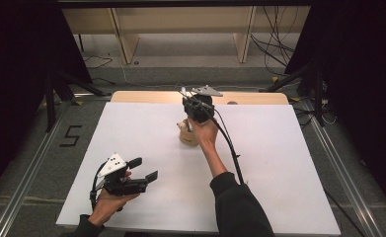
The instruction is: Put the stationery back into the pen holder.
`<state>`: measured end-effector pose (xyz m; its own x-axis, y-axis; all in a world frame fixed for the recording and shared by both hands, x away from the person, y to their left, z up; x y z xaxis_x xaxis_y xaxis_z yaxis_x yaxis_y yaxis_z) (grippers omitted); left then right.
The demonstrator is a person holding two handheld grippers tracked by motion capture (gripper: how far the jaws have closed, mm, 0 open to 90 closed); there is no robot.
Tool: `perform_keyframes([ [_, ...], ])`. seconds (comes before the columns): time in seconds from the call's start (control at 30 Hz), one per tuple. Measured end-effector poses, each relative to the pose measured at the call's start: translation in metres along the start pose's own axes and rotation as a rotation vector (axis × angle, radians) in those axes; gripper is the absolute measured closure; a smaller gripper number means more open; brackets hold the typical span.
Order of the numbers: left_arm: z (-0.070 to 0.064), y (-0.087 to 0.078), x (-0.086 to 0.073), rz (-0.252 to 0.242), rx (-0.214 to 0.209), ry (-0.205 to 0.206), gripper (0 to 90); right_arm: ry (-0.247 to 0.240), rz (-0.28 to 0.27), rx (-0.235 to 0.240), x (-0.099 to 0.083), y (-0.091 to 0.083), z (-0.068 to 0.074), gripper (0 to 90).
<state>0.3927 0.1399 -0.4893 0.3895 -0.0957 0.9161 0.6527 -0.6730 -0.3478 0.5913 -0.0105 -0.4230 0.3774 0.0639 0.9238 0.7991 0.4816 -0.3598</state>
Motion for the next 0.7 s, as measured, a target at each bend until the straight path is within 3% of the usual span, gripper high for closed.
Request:
perform_keyframes([
  [0.53, 0.0, 0.0, 0.0, 0.001, -0.001, -0.002, 17.0, -0.023, 0.009, -0.015, -0.015, 0.004, -0.001, 79.0],
  [0.7, 0.0, 0.0, 0.0, 0.001, -0.002, -0.002, 17.0, -0.061, 0.011, -0.024, -0.018, 0.004, 0.001, 79.0],
])
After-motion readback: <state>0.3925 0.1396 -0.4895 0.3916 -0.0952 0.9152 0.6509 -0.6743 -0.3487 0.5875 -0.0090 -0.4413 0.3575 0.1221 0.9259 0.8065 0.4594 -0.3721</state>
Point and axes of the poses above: each handheld gripper's, and its own axes: y roughly forward along the jaws, x roughly out of its top, z roughly to its left, the point moved 9 cm from there along y, roughly forward along the jaws
